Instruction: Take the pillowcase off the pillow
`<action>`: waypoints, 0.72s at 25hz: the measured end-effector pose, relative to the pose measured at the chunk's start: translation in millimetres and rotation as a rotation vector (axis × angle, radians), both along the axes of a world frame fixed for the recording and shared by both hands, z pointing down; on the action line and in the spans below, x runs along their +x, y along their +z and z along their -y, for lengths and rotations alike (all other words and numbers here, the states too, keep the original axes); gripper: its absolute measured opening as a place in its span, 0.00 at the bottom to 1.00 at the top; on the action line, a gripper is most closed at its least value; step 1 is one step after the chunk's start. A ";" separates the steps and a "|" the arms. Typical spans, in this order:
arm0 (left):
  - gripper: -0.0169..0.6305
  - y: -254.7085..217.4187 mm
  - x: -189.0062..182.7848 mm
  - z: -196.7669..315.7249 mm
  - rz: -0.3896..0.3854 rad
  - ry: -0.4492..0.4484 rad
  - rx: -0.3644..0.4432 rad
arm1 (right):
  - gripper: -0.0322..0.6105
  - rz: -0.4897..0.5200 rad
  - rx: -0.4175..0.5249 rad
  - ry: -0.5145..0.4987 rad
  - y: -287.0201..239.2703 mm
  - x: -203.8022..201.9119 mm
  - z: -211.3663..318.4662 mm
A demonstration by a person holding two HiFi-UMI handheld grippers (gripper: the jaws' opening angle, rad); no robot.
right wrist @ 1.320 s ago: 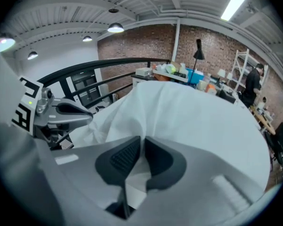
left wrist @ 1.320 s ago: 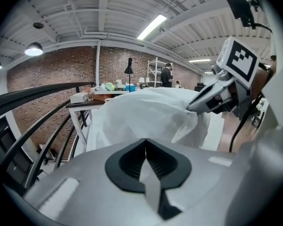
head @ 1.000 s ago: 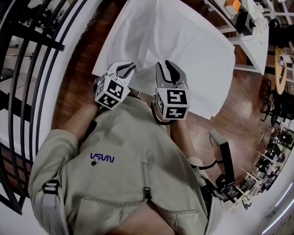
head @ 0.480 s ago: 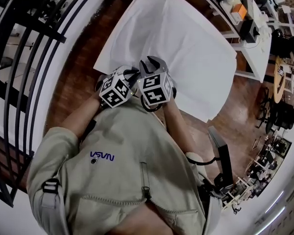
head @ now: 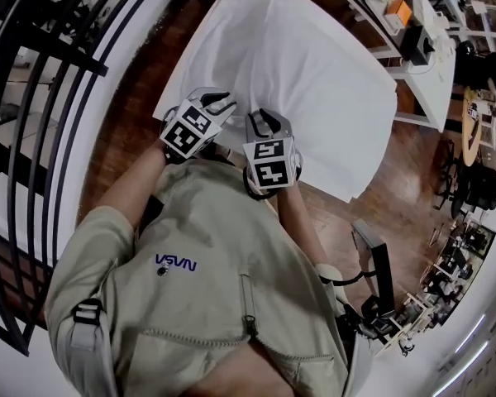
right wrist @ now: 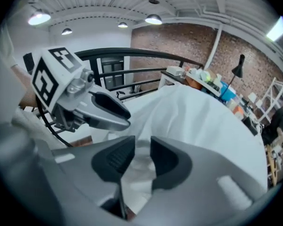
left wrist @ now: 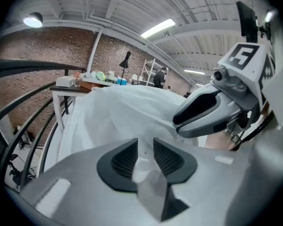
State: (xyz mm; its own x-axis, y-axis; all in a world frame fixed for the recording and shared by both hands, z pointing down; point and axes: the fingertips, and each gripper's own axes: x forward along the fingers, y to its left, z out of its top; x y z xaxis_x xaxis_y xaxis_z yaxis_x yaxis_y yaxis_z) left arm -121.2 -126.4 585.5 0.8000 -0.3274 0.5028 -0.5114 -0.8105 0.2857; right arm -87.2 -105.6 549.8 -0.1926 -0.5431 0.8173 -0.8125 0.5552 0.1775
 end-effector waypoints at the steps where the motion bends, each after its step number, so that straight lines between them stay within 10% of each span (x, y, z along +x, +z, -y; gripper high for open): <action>1: 0.22 7.6 3.8 0.9 0.009 0.019 -0.023 | 0.21 0.020 -0.006 0.021 0.2 0.1 -4.2; 18: 0.36 23.9 20.7 -29.8 -0.006 0.224 -0.208 | 0.23 0.230 -0.157 0.197 34.4 -11.7 -40.1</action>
